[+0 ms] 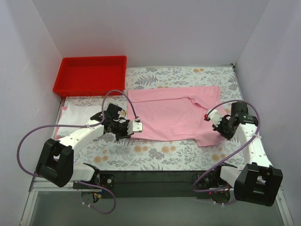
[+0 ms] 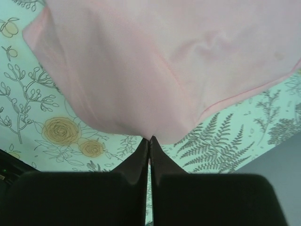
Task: Fold and stack the t-shirts
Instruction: Fold the tshirt
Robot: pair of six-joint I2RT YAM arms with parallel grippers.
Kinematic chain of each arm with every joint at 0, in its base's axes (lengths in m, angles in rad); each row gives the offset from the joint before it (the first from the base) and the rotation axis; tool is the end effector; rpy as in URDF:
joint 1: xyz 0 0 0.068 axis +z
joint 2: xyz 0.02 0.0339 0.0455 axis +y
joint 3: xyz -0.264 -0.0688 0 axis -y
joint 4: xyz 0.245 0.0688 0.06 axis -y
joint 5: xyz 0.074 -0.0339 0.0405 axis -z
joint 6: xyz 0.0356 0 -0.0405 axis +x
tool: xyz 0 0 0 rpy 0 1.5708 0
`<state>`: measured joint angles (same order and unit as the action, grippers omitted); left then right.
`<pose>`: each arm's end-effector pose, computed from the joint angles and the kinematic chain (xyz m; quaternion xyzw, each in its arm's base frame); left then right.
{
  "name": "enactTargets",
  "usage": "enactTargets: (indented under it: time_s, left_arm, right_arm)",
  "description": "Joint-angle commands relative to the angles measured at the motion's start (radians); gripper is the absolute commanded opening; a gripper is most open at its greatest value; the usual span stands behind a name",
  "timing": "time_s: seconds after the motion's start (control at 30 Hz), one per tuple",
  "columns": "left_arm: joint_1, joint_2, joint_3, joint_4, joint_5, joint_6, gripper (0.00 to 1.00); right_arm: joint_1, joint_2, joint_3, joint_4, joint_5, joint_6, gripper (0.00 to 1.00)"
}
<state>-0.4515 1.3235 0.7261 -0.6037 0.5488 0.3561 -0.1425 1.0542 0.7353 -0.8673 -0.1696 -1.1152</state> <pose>0.1983 -0.1168 0.1839 0.4176 0.8505 -0.2745 0.1640 0.1810 -0.0199 0.2221 -0.4714 0.8571 -0.0448 0.2029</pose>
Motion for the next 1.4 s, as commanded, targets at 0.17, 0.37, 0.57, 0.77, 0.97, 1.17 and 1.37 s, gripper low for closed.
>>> enactTargets:
  time_s: [0.17, 0.37, 0.57, 0.77, 0.97, 1.17, 1.37]
  left_arm:
    - [0.071, 0.037, 0.140, -0.016, 0.059, -0.002, 0.00]
    - [0.125, 0.144, 0.240, -0.016, 0.088, 0.009, 0.00]
    - [0.154, 0.232, 0.306, 0.007, 0.096, 0.014, 0.00]
    - [0.166, 0.276, 0.338, 0.038, 0.088, -0.003, 0.00]
    - [0.183, 0.307, 0.352, 0.062, 0.076, -0.005, 0.00]
    - [0.186, 0.342, 0.374, 0.097, 0.054, -0.012, 0.00]
    - [0.186, 0.384, 0.411, 0.107, 0.046, -0.005, 0.00]
  right_arm:
    - [-0.012, 0.162, 0.239, -0.033, -0.048, -0.063, 0.01]
    - [-0.012, 0.285, 0.346, -0.032, -0.045, -0.100, 0.01]
    - [-0.009, 0.456, 0.519, -0.033, -0.051, -0.126, 0.01]
    - [0.026, 0.596, 0.630, -0.035, -0.038, -0.152, 0.01]
    - [0.044, 0.667, 0.697, -0.033, -0.015, -0.176, 0.01]
    - [0.052, 0.714, 0.734, -0.032, -0.002, -0.187, 0.01]
    - [0.052, 0.741, 0.756, -0.030, -0.001, -0.189, 0.01]
